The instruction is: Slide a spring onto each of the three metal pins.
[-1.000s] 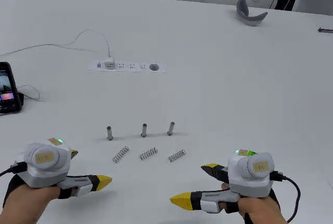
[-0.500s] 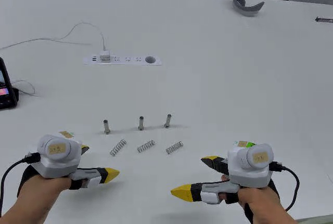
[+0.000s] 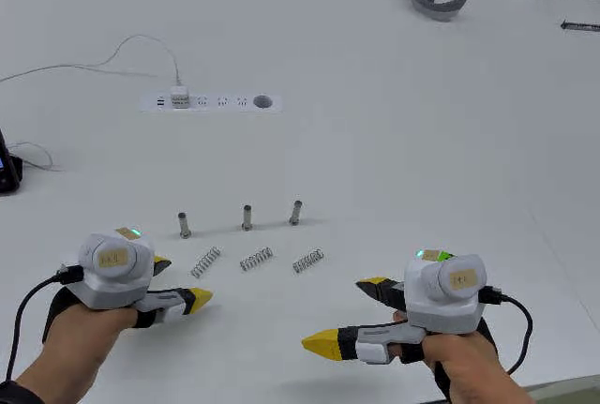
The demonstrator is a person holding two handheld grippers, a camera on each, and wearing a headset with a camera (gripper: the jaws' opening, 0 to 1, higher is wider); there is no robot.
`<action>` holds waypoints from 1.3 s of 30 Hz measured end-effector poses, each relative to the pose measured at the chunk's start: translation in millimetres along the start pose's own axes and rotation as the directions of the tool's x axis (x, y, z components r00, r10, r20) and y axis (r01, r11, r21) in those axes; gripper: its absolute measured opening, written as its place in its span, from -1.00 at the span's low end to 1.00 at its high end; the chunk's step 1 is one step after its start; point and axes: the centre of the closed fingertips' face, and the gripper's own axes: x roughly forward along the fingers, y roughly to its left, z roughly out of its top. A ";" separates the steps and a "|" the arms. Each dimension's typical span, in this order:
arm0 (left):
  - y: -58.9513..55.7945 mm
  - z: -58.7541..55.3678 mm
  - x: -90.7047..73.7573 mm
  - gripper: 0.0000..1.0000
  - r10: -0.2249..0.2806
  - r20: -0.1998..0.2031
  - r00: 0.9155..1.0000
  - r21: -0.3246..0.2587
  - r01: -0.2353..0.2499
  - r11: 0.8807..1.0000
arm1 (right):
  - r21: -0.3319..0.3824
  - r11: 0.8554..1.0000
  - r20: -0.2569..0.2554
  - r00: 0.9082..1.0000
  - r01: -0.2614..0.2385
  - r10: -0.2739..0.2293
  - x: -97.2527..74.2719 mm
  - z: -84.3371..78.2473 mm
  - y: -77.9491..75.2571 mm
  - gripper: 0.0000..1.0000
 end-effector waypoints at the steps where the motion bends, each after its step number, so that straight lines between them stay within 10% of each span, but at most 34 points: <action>1: 0.4 0.5 0.8 0.00 0.001 0.000 1.000 -0.002 -0.001 1.000 | 0.000 1.000 0.000 1.000 0.000 0.000 0.0 -0.1 -0.2 0.74; 39: 10.8 3.0 27.0 -0.78 0.094 -0.026 0.995 -0.013 -0.094 0.995 | 0.012 1.000 0.000 1.000 -0.004 0.004 -1.3 -2.1 0.3 0.73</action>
